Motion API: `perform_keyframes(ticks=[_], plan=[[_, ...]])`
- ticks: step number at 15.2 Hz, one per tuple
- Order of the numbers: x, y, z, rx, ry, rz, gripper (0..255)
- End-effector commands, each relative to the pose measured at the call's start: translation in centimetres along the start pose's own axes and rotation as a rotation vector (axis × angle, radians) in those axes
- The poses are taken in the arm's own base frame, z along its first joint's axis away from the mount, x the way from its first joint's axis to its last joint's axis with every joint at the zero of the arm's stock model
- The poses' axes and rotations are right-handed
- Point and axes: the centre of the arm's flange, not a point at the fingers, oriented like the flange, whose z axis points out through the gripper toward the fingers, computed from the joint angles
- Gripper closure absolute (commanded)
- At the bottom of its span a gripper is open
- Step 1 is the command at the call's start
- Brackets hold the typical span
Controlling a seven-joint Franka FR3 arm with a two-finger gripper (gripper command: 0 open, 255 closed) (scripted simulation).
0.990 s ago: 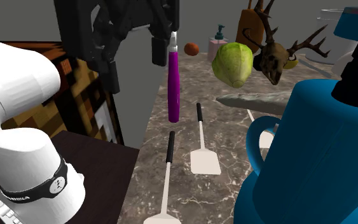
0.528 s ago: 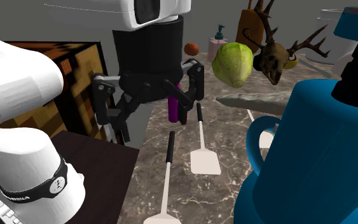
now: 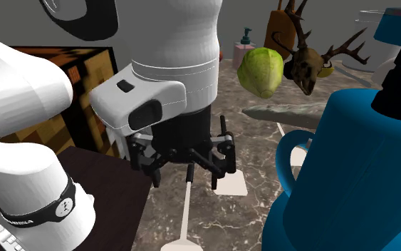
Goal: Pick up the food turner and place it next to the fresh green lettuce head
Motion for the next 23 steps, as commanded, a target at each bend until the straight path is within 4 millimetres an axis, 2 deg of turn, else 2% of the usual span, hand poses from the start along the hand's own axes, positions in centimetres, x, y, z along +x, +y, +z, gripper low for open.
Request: perform_keyframes(ticks=[1, 5, 12, 13, 22, 23], plan=[[0.1, -0.1, 1.1, 0.002, 0.001, 0.011, 0], [0.1, -0.2, 3.0, 0.002, 0.001, 0.011, 0], [0.1, -0.1, 2.9, 0.002, 0.001, 0.011, 0], [0.1, -0.1, 2.9, 0.002, 0.001, 0.011, 255], [0.1, -0.1, 3.0, 0.002, 0.001, 0.011, 255], [0.1, -0.1, 2.4, 0.002, 0.001, 0.011, 255]])
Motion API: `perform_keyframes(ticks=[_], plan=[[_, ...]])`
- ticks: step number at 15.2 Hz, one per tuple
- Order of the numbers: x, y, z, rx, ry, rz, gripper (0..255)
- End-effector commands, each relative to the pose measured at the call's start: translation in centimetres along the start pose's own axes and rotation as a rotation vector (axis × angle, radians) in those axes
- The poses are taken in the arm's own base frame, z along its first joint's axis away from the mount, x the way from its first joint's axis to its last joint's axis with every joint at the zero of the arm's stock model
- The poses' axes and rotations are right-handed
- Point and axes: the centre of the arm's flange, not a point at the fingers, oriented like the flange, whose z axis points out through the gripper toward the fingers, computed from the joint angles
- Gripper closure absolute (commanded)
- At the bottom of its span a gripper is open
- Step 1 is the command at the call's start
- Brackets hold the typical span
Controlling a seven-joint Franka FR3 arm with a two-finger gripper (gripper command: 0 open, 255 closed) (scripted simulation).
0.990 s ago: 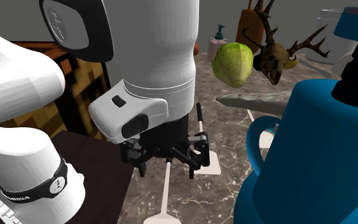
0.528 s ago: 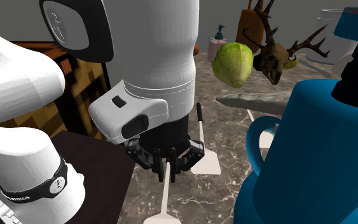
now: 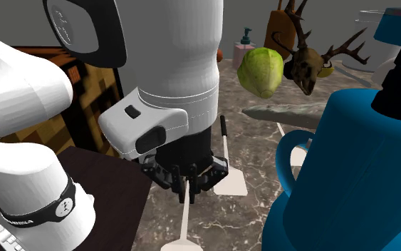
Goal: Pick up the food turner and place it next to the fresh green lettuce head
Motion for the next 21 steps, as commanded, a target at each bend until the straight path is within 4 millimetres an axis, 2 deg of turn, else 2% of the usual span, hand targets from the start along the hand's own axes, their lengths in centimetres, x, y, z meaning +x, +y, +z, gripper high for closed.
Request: perform_keyframes(ticks=[1, 21], plan=[[-0.1, 0.0, -0.8, 0.0, 0.0, 0.0, 255], [-0.8, 0.0, -11.3, 0.0, 0.0, 0.0, 255]])
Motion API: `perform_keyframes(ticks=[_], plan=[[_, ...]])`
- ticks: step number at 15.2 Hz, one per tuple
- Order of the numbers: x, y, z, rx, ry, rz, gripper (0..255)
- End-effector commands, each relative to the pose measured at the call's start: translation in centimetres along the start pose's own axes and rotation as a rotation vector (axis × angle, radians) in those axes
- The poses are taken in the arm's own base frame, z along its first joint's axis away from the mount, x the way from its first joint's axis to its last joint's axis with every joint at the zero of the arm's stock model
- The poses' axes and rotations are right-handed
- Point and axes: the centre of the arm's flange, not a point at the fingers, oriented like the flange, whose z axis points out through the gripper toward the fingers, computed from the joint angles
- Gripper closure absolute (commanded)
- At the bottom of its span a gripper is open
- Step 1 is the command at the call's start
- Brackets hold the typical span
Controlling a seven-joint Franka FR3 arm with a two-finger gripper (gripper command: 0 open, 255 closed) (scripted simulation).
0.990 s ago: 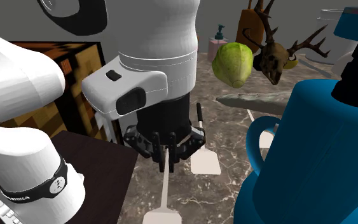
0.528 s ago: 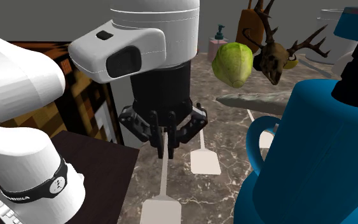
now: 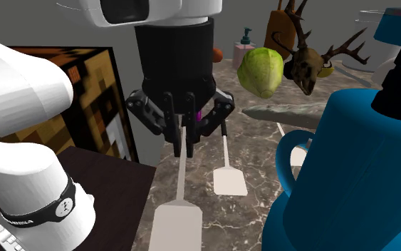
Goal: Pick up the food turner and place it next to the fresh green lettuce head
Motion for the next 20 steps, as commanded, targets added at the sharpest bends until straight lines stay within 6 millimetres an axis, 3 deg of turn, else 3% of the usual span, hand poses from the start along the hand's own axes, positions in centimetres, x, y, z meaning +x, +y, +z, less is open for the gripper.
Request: perform_keyframes(ticks=[1, 20], plan=[[0.0, -0.1, -1.1, 0.0, 0.0, 0.0, 255], [-0.7, -0.1, -10.8, 0.0, 0.0, 0.0, 255]])
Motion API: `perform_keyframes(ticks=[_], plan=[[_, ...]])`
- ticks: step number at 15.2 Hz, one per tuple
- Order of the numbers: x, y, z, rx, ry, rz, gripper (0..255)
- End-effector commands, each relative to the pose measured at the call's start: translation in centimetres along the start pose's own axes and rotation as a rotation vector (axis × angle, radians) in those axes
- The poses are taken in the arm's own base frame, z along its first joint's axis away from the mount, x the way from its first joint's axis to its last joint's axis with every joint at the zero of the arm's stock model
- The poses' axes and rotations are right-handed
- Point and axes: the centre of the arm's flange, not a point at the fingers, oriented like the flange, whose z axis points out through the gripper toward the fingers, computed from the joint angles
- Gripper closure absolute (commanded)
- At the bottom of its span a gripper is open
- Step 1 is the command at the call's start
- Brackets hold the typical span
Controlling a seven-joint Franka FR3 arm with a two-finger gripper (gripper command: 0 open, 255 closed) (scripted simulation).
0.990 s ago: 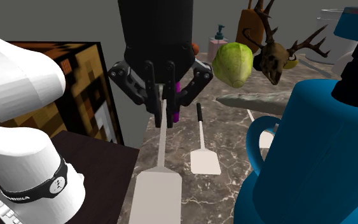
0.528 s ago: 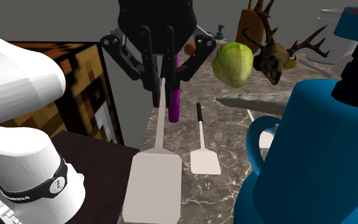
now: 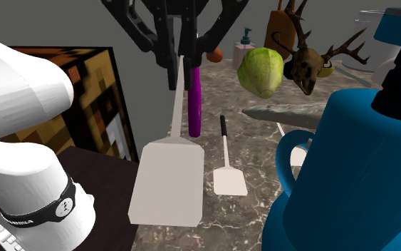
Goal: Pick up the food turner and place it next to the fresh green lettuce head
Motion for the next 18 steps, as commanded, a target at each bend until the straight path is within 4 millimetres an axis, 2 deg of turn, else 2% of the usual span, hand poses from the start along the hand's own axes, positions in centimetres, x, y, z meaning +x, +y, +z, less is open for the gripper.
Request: perform_keyframes(ticks=[1, 18], plan=[[-1.4, 0.1, -0.3, 0.0, 0.0, 0.0, 255], [-23.7, 1.6, 1.1, 0.0, 0.0, 0.0, 255]])
